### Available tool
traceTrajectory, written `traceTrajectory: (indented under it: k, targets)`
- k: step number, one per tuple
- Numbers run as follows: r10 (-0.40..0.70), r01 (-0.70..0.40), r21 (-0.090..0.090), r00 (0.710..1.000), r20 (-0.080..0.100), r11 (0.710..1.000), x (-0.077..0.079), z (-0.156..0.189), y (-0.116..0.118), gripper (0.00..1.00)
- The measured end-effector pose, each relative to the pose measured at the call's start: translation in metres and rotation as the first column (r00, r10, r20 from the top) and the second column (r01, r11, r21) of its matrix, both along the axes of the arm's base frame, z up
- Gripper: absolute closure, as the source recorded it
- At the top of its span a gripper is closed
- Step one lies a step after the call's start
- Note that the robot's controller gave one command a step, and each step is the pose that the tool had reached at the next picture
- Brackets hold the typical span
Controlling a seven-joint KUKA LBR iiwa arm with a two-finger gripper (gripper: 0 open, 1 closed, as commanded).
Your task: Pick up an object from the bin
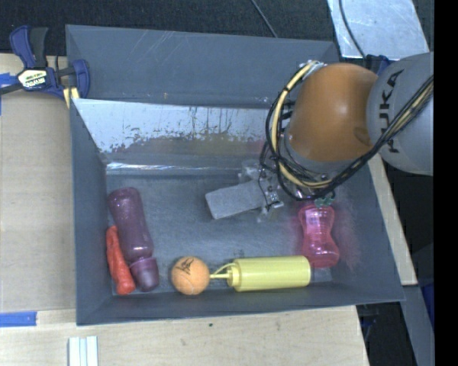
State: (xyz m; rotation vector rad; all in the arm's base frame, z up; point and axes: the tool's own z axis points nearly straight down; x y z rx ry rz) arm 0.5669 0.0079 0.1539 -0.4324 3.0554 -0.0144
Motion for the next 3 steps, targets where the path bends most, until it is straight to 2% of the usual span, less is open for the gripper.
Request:
traceTrajectory:
  k: [1,2,3]
  targets:
    - [-0.016,0.016,0.000,1.000,0.007,1.000,-0.008,-0.021,-0.001,1.00]
    - [0.035,-0.034,-0.001,0.999,0.015,0.999,0.014,0.002,0.015,1.00]
    - [0.024,-0.024,-0.002,1.000,0.006,1.000,-0.003,0.108,0.009,1.00]
